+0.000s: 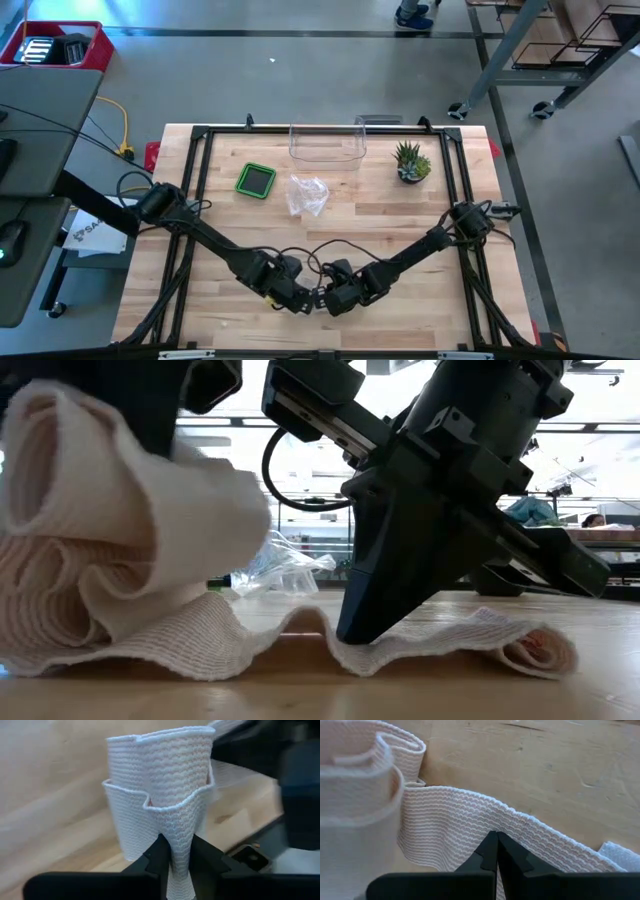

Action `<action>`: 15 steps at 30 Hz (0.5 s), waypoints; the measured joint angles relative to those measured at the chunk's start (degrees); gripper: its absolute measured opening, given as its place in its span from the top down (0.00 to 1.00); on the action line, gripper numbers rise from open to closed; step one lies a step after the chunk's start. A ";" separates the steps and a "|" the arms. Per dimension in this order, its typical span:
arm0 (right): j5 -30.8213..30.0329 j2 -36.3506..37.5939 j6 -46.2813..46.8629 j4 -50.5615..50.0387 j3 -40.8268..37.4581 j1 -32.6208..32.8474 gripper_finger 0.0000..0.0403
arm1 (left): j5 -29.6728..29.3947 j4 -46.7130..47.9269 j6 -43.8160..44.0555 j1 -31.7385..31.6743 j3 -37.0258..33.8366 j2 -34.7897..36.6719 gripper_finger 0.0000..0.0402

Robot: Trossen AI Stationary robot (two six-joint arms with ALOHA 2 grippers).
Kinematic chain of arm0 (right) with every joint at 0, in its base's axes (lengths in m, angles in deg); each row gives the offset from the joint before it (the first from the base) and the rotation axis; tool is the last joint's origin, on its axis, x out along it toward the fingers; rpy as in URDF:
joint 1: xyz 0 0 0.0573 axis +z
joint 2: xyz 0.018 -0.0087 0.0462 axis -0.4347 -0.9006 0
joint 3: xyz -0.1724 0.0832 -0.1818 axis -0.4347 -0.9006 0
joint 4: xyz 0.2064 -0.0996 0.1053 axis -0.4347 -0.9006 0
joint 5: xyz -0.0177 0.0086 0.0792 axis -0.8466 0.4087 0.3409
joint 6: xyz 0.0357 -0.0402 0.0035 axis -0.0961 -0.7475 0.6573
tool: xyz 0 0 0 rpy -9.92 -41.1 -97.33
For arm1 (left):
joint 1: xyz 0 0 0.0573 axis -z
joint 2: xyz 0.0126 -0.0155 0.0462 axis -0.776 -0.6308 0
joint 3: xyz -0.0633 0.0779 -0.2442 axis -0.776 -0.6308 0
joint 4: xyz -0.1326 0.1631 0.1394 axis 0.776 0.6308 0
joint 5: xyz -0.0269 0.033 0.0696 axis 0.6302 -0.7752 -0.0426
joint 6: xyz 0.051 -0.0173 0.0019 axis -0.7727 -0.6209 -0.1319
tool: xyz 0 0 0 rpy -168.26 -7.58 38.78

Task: Roll bandage
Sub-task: Roll the bandage

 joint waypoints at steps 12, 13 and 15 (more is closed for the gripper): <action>-0.15 0.00 0.00 0.04 0.00 0.02 1.00 | -2.34 -7.20 -5.15 -0.63 0.04 0.04 0.72; -0.15 0.00 0.00 0.04 0.00 0.02 1.00 | -2.27 -5.24 -5.16 -0.66 0.04 0.04 0.72; -0.15 0.00 0.00 0.04 0.00 0.02 1.00 | -1.63 -0.96 -5.88 -0.48 -0.03 0.33 0.71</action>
